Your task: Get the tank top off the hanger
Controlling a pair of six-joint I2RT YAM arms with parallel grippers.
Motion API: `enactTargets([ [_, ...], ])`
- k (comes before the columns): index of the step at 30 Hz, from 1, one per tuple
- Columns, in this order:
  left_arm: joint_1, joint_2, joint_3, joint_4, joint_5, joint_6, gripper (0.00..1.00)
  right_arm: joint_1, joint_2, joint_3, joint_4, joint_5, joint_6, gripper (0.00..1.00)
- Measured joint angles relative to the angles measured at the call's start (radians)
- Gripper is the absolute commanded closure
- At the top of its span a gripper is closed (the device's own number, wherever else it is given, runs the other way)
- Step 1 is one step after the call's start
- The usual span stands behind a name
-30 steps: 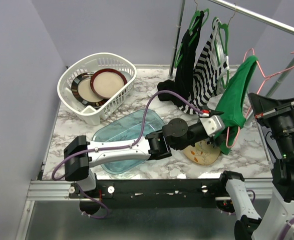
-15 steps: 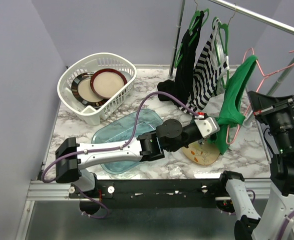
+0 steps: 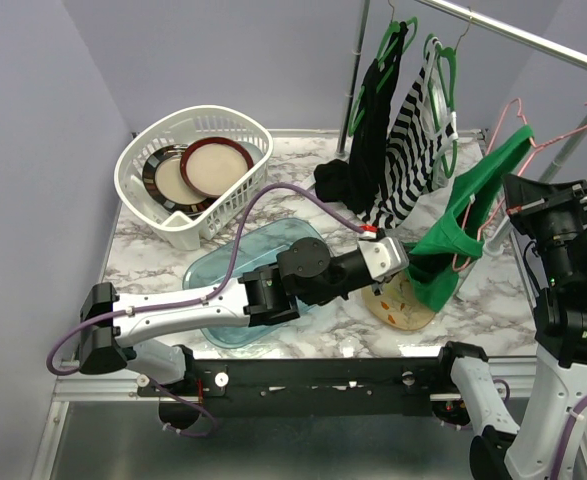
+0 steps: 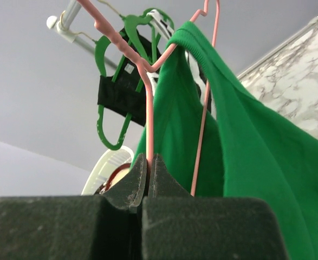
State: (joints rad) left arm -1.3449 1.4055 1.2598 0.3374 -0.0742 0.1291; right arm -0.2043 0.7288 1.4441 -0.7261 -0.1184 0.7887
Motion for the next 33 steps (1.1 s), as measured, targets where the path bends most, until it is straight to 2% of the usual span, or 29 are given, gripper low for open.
enactTargets([
  [7, 0.0, -0.071, -0.069, -0.036, 0.08, -0.028, 1.0, 0.0, 0.011, 0.0, 0.016, 0.053, 0.007, 0.99],
  [16, 0.0, -0.103, -0.138, -0.045, 0.068, -0.021, 1.0, 0.0, 0.037, 0.023, 0.016, 0.055, 0.008, 0.99],
  [21, 0.0, -0.116, -0.2, -0.048, 0.031, -0.018, 1.0, 0.0, 0.048, 0.043, 0.016, 0.051, 0.008, 0.99],
  [26, 0.0, -0.116, -0.209, -0.048, -0.042, -0.003, 1.0, 0.0, 0.05, 0.06, 0.005, -0.018, 0.001, 0.99],
  [33, -0.001, -0.121, -0.179, -0.047, -0.211, 0.059, 1.0, 0.0, 0.046, 0.249, -0.075, -0.162, -0.074, 0.99],
])
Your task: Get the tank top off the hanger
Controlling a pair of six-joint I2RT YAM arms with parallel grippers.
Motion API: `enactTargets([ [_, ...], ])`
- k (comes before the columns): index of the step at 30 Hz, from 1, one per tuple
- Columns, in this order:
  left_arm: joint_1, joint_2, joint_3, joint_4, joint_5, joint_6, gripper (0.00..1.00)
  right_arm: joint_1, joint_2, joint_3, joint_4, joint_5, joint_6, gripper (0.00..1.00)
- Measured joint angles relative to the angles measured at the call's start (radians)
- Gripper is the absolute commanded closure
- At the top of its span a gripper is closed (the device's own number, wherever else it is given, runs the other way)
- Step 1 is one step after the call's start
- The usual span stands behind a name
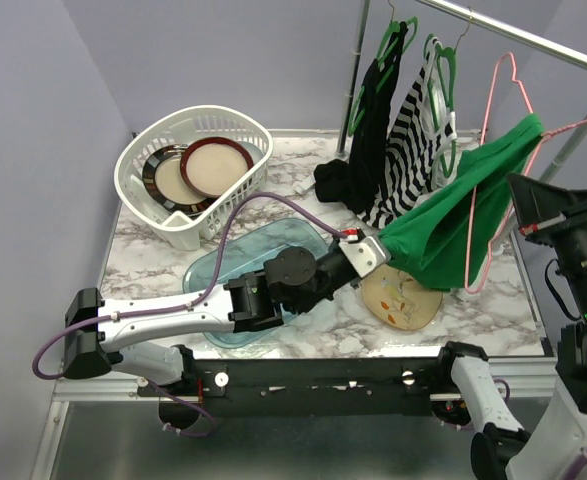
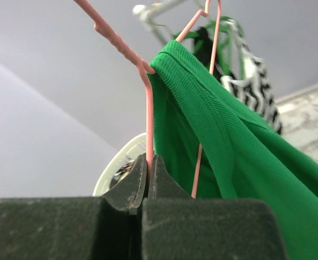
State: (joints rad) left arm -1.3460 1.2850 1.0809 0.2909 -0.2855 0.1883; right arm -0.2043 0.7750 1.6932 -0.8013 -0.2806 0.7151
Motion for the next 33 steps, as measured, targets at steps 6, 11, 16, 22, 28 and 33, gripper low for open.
enactTargets([
  [6, -0.002, 0.013, 0.101, 0.092, -0.19, 0.1, 1.0, 0.0, -0.051, 0.077, -0.007, -0.146, 0.019, 0.99],
  [11, -0.001, 0.043, 0.173, 0.182, -0.295, 0.165, 1.0, 0.0, -0.093, 0.029, -0.005, -0.261, 0.07, 0.99],
  [16, 0.002, 0.073, 0.255, 0.237, -0.386, 0.266, 1.0, 0.021, -0.17, -0.103, 0.072, -0.41, 0.121, 0.99],
  [22, 0.042, 0.074, 0.344, 0.315, -0.47, 0.37, 1.0, 0.042, -0.138, -0.161, 0.209, -0.626, 0.177, 0.99],
  [28, 0.15, 0.067, 0.427, 0.367, -0.535, 0.422, 1.0, 0.044, -0.096, -0.083, 0.256, -0.715, 0.144, 0.99],
  [33, 0.262, 0.057, 0.431, 0.346, -0.576, 0.401, 1.0, 0.048, -0.128, -0.14, 0.302, -0.752, 0.132, 0.99],
])
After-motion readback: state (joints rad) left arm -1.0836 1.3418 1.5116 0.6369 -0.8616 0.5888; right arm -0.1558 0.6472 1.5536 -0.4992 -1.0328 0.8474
